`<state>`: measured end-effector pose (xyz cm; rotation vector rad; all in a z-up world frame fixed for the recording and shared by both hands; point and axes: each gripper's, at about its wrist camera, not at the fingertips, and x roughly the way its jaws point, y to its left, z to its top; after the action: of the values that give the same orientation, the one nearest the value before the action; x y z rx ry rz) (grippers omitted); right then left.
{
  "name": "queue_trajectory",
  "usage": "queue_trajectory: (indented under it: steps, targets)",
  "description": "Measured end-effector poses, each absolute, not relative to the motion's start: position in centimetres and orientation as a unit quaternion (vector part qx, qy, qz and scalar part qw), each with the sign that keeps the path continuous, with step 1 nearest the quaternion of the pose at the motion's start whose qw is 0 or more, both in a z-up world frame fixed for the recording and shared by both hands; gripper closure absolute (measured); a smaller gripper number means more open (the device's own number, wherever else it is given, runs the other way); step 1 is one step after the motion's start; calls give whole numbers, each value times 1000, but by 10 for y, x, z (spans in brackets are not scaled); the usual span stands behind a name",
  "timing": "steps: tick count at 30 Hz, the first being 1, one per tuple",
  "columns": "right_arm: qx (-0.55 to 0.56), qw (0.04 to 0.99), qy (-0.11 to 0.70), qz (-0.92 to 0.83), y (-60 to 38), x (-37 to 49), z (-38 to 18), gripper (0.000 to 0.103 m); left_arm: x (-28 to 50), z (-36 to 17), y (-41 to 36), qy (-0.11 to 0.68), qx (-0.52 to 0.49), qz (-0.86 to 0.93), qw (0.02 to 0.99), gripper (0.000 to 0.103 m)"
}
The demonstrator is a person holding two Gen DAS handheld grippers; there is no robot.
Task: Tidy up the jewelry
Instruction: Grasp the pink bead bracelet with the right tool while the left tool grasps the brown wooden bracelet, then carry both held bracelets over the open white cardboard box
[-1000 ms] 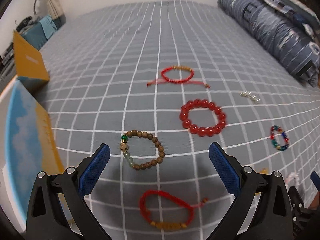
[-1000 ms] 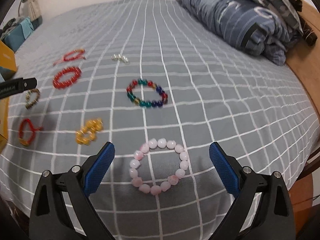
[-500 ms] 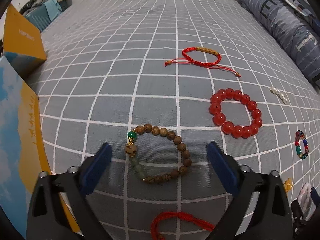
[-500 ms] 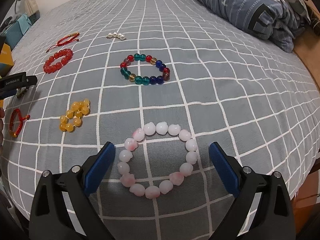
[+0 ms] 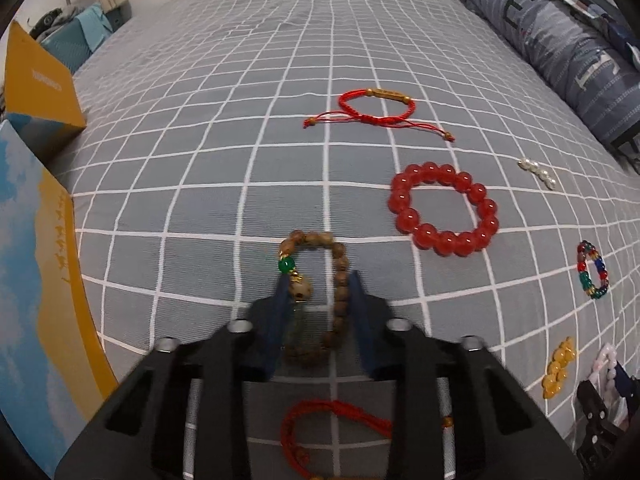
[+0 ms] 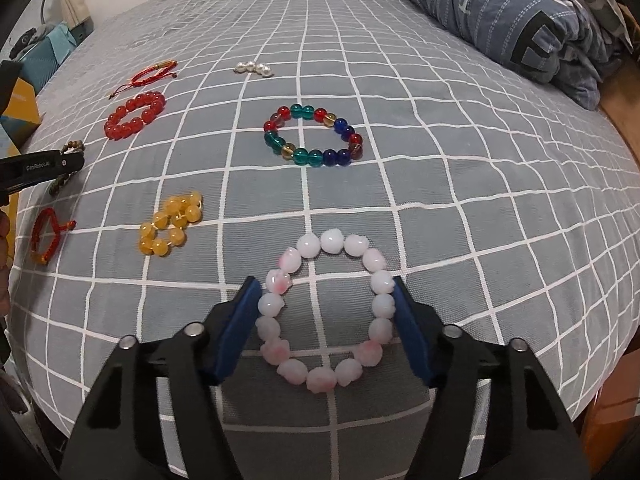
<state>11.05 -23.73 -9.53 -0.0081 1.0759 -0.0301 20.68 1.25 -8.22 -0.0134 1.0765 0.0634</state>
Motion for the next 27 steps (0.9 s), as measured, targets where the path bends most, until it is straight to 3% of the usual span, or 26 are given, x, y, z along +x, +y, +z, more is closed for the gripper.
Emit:
queue_trajectory:
  steps: [2,4,5,27]
  targets:
    - [0,858,513,-17,-238,111,-95,52,207,-82,12,511,-6,29,859,87]
    - [0,860,510,-19,-238,111,-93,74,206,-81,12,510,-6,29,860,87]
    - [-1,862,507,-21,-238,110,-93,81,206,-81,14,510,-9,28,860,87]
    - [18,892,452,-28,-244,99,-66,83,188,-54,14,473,-3,24,881,88]
